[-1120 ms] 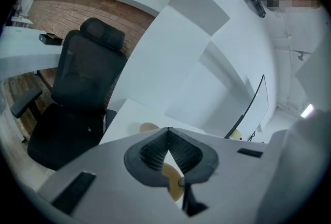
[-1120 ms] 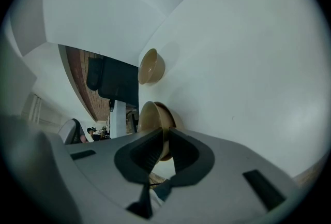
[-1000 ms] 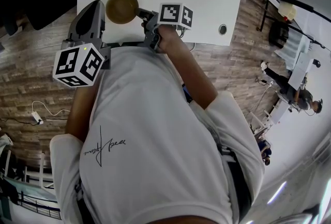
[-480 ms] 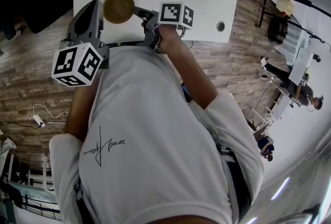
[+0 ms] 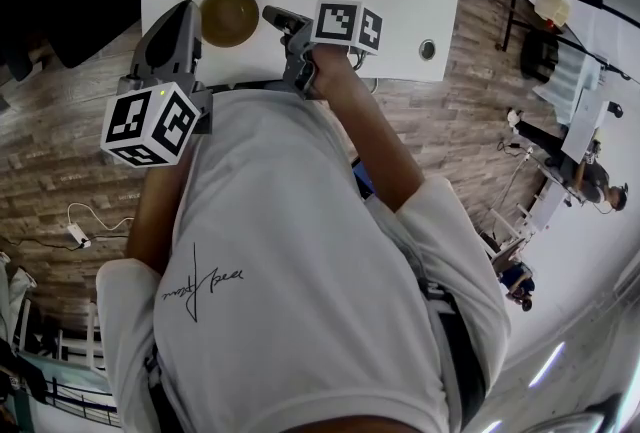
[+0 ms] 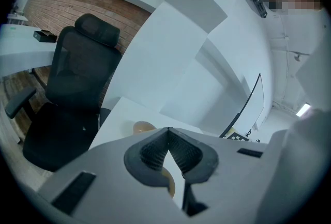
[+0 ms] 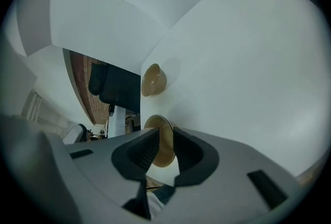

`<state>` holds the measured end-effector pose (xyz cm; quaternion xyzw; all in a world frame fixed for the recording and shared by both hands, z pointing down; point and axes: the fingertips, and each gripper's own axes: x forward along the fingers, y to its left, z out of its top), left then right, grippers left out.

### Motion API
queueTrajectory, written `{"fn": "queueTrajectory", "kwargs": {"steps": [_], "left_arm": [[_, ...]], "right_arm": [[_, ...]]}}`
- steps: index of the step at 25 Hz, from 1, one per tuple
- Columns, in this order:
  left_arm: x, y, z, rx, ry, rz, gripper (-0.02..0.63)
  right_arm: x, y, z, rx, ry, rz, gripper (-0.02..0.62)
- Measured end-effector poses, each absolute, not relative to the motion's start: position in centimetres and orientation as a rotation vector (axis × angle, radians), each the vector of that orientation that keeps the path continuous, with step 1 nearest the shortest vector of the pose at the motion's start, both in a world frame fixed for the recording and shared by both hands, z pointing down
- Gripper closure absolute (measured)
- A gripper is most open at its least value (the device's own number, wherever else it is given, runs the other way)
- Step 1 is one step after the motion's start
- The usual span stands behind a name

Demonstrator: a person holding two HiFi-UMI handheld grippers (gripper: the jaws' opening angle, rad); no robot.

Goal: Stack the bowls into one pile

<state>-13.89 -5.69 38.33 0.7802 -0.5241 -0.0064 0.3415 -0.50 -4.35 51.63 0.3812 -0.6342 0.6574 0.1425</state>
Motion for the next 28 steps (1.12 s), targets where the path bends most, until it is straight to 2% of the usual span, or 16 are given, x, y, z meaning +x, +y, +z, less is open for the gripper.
{"fn": "queueTrajectory", "kwargs": {"steps": [15,28], "left_arm": [[-13.8,-5.5,38.4,2.021,-1.368,-0.015,0.603],[-13.7,-6.0,38.6,2.014,-1.354,0.003,0.603]], "right_arm": [[1.1,-7.4,50.8,1.179,-1.937,1.495,0.529],[1.1,-11.1,50.1,1.212,-2.006,1.435,0.544]]}}
